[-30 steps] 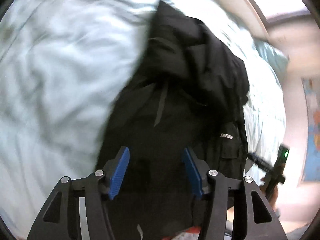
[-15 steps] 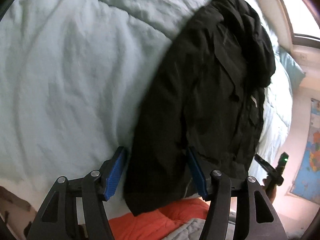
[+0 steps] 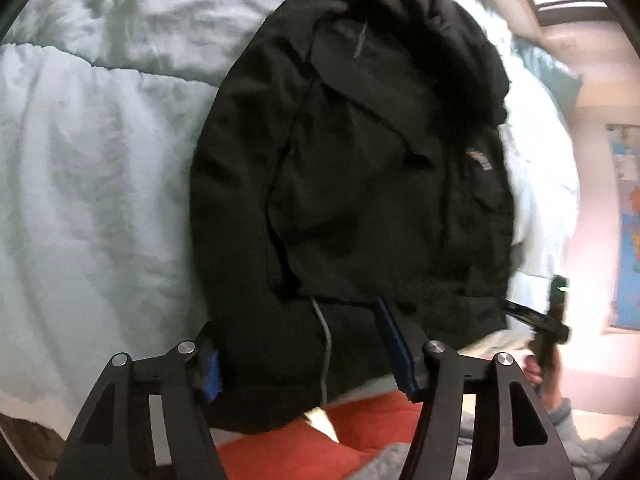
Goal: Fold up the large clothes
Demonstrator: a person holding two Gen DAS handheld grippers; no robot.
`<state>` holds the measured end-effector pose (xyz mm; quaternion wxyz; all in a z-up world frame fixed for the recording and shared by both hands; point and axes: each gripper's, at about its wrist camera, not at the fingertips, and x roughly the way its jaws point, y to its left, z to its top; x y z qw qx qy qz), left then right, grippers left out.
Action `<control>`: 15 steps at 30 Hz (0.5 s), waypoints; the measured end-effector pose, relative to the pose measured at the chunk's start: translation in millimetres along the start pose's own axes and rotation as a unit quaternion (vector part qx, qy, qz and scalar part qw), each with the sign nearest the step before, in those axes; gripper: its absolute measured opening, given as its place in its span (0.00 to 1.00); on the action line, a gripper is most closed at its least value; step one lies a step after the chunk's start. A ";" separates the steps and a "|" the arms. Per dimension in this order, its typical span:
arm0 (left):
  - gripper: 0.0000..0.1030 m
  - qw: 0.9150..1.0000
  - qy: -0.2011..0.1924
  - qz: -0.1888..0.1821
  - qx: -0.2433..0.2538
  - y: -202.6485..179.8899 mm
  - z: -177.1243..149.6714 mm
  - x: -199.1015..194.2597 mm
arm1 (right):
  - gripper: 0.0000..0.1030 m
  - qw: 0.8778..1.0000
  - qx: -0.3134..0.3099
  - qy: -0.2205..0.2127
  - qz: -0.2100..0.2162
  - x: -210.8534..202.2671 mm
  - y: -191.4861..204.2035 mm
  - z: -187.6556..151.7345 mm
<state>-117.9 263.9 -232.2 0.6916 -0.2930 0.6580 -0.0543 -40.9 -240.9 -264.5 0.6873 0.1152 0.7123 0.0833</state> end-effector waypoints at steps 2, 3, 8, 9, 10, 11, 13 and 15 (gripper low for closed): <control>0.38 1.000 -0.002 0.025 0.009 -4.7 1.0 2.6 | 0.42 1.000 -0.003 -0.013 0.002 -4.9 1.1 -3.5; 0.16 0.999 -0.007 0.035 0.021 -6.6 1.1 -0.9 | 0.29 1.000 -0.014 -0.021 0.001 -12.1 4.2 -6.1; 0.15 0.996 -0.038 -0.057 0.055 -31.2 1.9 -40.3 | 0.25 0.996 -0.053 -0.035 0.060 -37.8 19.4 -18.2; 0.15 0.994 -0.035 -0.083 0.054 -32.5 4.4 -42.3 | 0.25 0.995 -0.052 -0.029 0.083 -36.2 19.2 -18.0; 0.15 0.993 -0.031 -0.098 0.050 -33.5 7.3 -40.5 | 0.25 0.994 -0.048 -0.020 0.098 -31.3 19.8 -17.5; 0.16 0.994 -0.026 -0.100 0.045 -34.2 9.3 -36.4 | 0.26 0.994 -0.042 -0.011 0.104 -25.1 20.4 -15.4; 0.20 0.995 -0.006 -0.090 0.036 -33.6 11.6 -22.4 | 0.33 0.994 -0.033 0.009 0.108 -14.0 20.6 -12.2; 0.28 0.996 0.014 -0.080 0.028 -28.6 8.7 -9.1 | 0.39 0.994 -0.031 0.030 0.104 -2.1 18.7 -9.9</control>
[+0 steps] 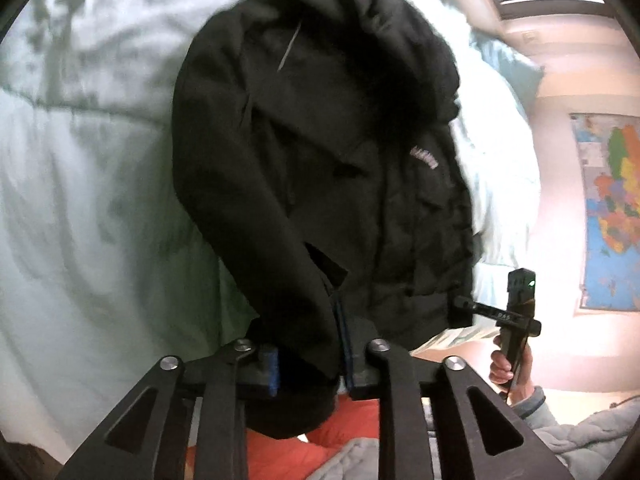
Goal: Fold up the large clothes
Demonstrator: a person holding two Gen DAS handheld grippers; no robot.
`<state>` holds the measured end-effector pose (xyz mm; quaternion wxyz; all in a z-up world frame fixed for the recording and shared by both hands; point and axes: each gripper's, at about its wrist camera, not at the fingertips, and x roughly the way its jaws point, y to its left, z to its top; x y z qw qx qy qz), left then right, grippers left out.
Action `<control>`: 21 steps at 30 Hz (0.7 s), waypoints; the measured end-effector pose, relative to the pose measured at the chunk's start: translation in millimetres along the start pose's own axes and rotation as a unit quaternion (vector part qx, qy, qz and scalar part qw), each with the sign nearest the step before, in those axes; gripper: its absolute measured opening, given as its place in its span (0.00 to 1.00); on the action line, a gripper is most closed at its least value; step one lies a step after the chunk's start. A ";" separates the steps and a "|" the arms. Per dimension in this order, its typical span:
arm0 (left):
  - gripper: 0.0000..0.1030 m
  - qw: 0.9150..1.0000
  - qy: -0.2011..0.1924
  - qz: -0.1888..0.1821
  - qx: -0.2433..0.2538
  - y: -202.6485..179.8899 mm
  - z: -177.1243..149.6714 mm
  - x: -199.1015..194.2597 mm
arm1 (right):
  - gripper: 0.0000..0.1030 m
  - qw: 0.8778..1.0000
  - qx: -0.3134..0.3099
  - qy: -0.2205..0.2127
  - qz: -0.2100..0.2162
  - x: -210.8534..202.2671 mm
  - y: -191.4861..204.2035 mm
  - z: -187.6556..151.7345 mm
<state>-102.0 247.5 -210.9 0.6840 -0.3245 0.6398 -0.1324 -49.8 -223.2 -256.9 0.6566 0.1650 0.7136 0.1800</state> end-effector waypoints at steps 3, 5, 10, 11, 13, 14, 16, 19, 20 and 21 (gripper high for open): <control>0.44 1.000 0.010 -0.004 -0.015 7.2 -7.0 11.1 | 0.43 1.000 0.004 0.015 -0.014 16.5 -0.9 -6.4; 0.43 1.000 0.008 0.010 -0.024 10.0 -9.2 17.1 | 0.43 1.000 0.013 0.003 -0.007 15.5 -5.7 -8.5; 0.17 0.999 -0.036 -0.007 -0.017 -2.6 -4.0 0.6 | 0.18 0.999 0.015 -0.050 -0.005 -15.8 -8.6 -12.8; 0.17 0.999 -0.041 -0.011 -0.015 -4.8 -1.8 -3.5 | 0.17 0.998 0.011 -0.060 -0.002 -24.0 -6.0 -11.1; 0.16 0.998 -0.057 -0.026 -0.010 -11.8 5.4 -17.4 | 0.16 0.997 0.005 -0.076 0.012 -38.7 0.1 -6.1; 0.16 0.997 -0.067 -0.035 -0.010 -15.7 9.9 -24.1 | 0.16 0.996 0.003 -0.082 0.020 -43.1 5.2 -0.7; 0.16 0.995 -0.084 -0.052 -0.009 -22.2 17.9 -36.1 | 0.16 0.995 -0.003 -0.094 0.036 -55.3 12.0 7.8; 0.15 0.989 -0.122 -0.079 -0.010 -34.5 32.2 -59.9 | 0.16 0.989 -0.018 -0.119 0.089 -85.5 17.7 19.9; 0.15 0.988 -0.131 -0.083 -0.008 -36.8 36.7 -67.7 | 0.16 0.987 -0.023 -0.127 0.096 -93.3 22.0 25.7; 0.15 0.986 -0.142 -0.086 -0.007 -40.9 42.2 -76.1 | 0.16 0.985 -0.028 -0.136 0.103 -101.4 26.7 31.7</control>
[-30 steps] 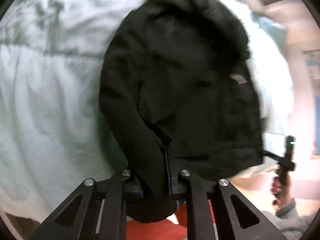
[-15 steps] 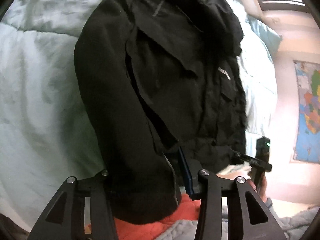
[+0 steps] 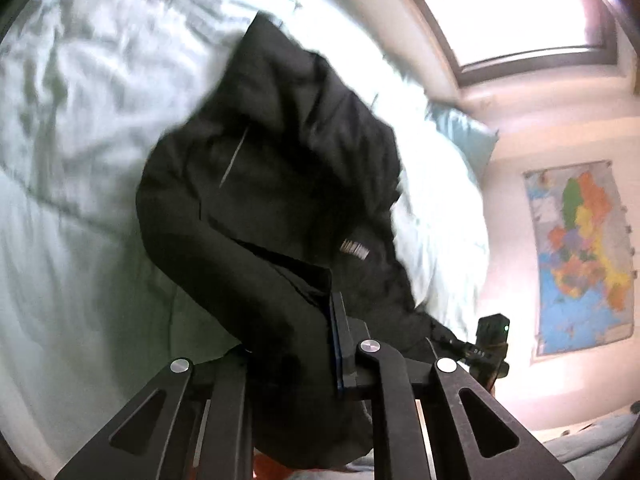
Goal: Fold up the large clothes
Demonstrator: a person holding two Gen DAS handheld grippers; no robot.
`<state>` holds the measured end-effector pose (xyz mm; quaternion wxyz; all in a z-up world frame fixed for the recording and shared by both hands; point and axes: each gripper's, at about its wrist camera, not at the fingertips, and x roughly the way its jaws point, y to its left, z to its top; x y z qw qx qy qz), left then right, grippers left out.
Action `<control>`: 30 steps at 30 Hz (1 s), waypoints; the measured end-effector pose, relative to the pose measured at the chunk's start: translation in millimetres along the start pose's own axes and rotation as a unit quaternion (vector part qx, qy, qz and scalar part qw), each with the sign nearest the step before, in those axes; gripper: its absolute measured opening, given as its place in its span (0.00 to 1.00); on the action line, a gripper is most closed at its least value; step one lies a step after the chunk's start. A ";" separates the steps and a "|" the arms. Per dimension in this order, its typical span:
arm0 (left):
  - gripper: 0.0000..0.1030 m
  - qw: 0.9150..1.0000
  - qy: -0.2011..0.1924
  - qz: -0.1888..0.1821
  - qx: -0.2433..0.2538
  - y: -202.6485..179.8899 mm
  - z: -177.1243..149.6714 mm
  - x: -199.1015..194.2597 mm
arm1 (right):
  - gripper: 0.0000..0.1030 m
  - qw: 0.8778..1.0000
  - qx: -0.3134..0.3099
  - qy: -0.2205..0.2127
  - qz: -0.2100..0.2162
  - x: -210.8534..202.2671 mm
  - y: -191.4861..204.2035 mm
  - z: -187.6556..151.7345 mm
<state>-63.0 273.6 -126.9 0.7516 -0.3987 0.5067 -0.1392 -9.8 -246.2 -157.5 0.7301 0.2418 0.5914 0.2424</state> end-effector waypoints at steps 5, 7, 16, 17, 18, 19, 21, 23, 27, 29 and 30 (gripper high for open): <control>0.15 0.998 -0.052 -0.026 0.013 -19.2 47.2 -29.5 | 0.16 0.997 -0.034 -0.058 0.038 -31.0 32.3 54.0; 0.15 0.997 -0.071 -0.036 0.016 -26.8 68.7 -36.1 | 0.16 0.994 -0.040 -0.083 0.050 -41.1 43.2 79.8; 0.18 0.993 -0.109 -0.033 0.019 -52.6 201.6 -6.3 | 0.16 0.989 -0.027 -0.142 0.021 -37.3 59.5 220.7; 0.18 0.994 -0.107 -0.021 0.012 -51.4 219.5 6.8 | 0.16 0.990 -0.019 -0.141 0.007 -27.2 58.6 239.2; 0.18 0.994 -0.105 -0.011 0.008 -49.2 232.1 17.6 | 0.16 0.990 -0.009 -0.138 -0.005 -15.7 55.5 254.8; 0.18 0.995 -0.102 0.006 0.001 -45.9 248.2 33.2 | 0.16 0.991 -0.002 -0.130 -0.022 -0.8 52.1 269.7; 0.19 0.995 -0.095 0.029 -0.030 -33.0 273.9 62.4 | 0.16 0.992 0.009 -0.113 -0.059 33.2 47.3 295.2; 0.19 0.993 -0.079 0.065 -0.050 -16.7 301.0 99.2 | 0.17 0.991 0.013 -0.089 -0.097 68.8 38.6 316.2; 0.19 0.988 -0.030 0.143 -0.054 15.1 322.1 168.8 | 0.17 0.987 0.017 -0.031 -0.156 144.3 16.8 339.3; 0.19 0.985 -0.014 0.167 -0.036 26.4 321.9 198.7 | 0.17 0.984 0.005 -0.014 -0.177 172.9 9.5 341.7; 0.19 0.985 -0.014 0.172 -0.030 29.6 321.2 205.7 | 0.17 0.982 -0.002 -0.011 -0.186 182.5 8.3 341.3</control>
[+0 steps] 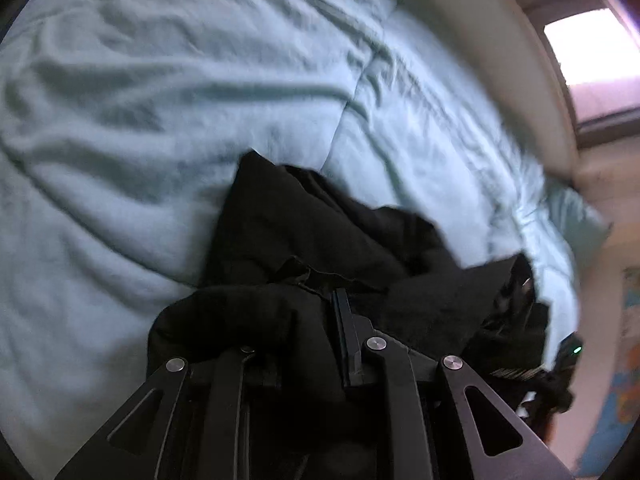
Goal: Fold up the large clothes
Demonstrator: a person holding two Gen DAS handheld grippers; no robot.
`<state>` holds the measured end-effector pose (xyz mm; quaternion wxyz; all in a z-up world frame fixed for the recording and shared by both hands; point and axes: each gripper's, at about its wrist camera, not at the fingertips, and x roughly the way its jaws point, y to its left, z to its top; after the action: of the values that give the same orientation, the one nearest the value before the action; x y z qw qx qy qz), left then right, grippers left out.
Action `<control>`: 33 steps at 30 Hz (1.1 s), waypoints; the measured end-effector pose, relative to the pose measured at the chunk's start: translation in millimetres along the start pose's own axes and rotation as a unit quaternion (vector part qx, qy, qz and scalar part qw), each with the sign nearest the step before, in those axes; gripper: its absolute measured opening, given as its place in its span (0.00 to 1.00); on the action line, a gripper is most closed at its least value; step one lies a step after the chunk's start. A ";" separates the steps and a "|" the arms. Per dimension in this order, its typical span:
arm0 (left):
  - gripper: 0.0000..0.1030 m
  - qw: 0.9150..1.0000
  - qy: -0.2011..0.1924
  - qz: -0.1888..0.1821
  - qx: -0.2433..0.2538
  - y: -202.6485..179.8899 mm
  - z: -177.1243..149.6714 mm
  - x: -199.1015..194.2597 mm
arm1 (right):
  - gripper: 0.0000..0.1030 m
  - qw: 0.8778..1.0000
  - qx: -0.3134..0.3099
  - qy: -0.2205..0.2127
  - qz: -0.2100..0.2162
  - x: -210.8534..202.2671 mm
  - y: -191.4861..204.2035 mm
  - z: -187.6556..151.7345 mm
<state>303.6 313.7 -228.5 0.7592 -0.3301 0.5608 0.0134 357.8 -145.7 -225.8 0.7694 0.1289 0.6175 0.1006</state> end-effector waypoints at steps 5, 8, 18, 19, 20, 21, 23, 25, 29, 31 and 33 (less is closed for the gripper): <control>0.19 1.000 0.002 -0.006 0.004 5.3 -0.7 4.0 | 0.17 1.000 -0.008 -0.002 -0.009 6.5 0.4 -1.1; 0.20 1.000 0.013 -0.013 0.010 5.5 -2.7 -5.9 | 0.17 1.000 0.005 0.001 0.008 -5.2 -4.7 -2.4; 0.62 0.995 0.039 -0.096 0.010 9.7 -27.8 -94.3 | 0.51 0.990 0.029 -0.014 0.135 -99.5 -23.1 -23.9; 0.69 0.995 0.020 -0.096 0.000 14.4 -31.7 -110.0 | 0.65 0.990 0.027 -0.023 0.138 -113.2 -25.2 -29.0; 0.70 0.995 0.006 -0.098 -0.008 19.0 -35.2 -124.4 | 0.69 0.990 0.022 -0.029 0.139 -123.7 -25.9 -33.6; 0.70 0.995 0.002 -0.103 -0.013 22.3 -37.6 -134.3 | 0.72 0.989 0.015 -0.034 0.141 -134.8 -25.7 -38.6; 0.71 0.994 -0.016 -0.106 -0.010 27.1 -43.6 -155.8 | 0.72 0.990 -0.003 -0.048 0.131 -148.9 -21.6 -45.0; 0.74 0.997 -0.034 -0.071 0.013 23.9 -44.6 -162.5 | 0.74 0.994 -0.031 -0.057 0.089 -149.9 -14.1 -45.6; 0.74 0.998 -0.041 -0.029 0.044 14.5 -32.9 -141.1 | 0.74 0.994 -0.085 -0.068 0.007 -120.2 2.6 -29.2; 0.74 0.997 -0.042 -0.016 0.058 9.0 -21.0 -122.5 | 0.74 0.992 -0.103 -0.078 -0.008 -106.9 5.0 -19.0; 0.74 0.996 -0.055 0.010 0.064 7.4 -5.3 -105.9 | 0.74 0.990 -0.117 -0.080 -0.021 -87.4 3.3 -4.4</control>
<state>257.0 353.8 -141.8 0.8083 -0.2738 0.5212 0.0027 334.5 -169.7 -144.9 0.8282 0.0325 0.5403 0.1451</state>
